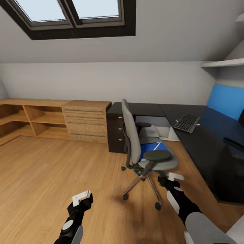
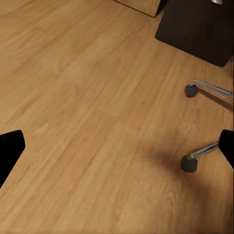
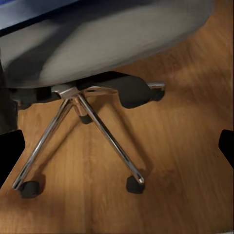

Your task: In the bedroom, organize the workspace by keeping the computer under the desk, ensuring the monitor is on the desk, placing the keyboard on the desk next to the monitor, placing the mouse on the desk next to the keyboard, moving the folder from the swivel chair onto the desk next to the mouse, stacking the notebook on top of the folder with the pen on top of the notebook, and positioning the swivel chair next to the desk.

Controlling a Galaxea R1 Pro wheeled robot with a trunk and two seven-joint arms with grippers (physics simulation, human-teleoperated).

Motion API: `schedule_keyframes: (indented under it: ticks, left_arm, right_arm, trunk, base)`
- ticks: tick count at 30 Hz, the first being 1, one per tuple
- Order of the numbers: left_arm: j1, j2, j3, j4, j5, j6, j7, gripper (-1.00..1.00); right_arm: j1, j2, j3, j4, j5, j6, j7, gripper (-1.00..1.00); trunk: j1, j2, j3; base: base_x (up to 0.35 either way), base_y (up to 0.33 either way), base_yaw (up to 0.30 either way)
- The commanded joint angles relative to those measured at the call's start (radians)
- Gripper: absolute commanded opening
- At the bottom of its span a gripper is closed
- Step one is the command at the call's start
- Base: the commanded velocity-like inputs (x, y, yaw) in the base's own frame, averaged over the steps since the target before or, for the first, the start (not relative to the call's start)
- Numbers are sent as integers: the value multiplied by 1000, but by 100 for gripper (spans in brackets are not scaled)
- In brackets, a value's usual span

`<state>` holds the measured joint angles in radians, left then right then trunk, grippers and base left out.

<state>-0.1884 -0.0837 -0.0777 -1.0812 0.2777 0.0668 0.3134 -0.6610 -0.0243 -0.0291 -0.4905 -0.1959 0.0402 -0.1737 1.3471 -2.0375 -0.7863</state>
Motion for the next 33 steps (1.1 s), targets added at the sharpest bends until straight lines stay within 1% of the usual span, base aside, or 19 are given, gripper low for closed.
schedule_keyframes:
  ticks: [1,7,10,16,22,28,33]
  left_arm:
    - [0,0,-3,-2,6,4,7,100]
    - [0,0,-3,-2,6,4,7,100]
    - [0,-1,-3,-2,5,4,7,100]
    - [0,-2,-5,-2,5,4,7,100]
    - [0,-2,-5,-2,4,3,6,100]
    - [0,-2,-5,-2,4,3,6,100]
    - [0,-1,-5,-2,5,3,5,100]
  right_arm:
    - [0,0,1,-2,-8,-13,-6,100]
    - [3,1,1,-2,-8,-60,-22,100]
    - [7,1,2,-2,-5,-99,-26,100]
    - [14,5,4,1,1,-150,-26,100]
    - [19,6,5,1,3,-153,-26,100]
    - [20,6,5,1,3,-152,-25,100]
    - [20,7,6,1,3,-152,-26,100]
  trunk:
    - [0,0,-1]
    - [0,0,-1]
    - [0,0,-1]
    - [0,0,-1]
    - [0,0,-1]
    - [0,0,-1]
    - [0,0,-1]
  base:
    - [0,0,-237]
    - [0,0,-186]
    - [0,0,-62]
    - [0,0,-17]
    - [23,0,-1]
    - [251,0,0]
    - [115,0,0]
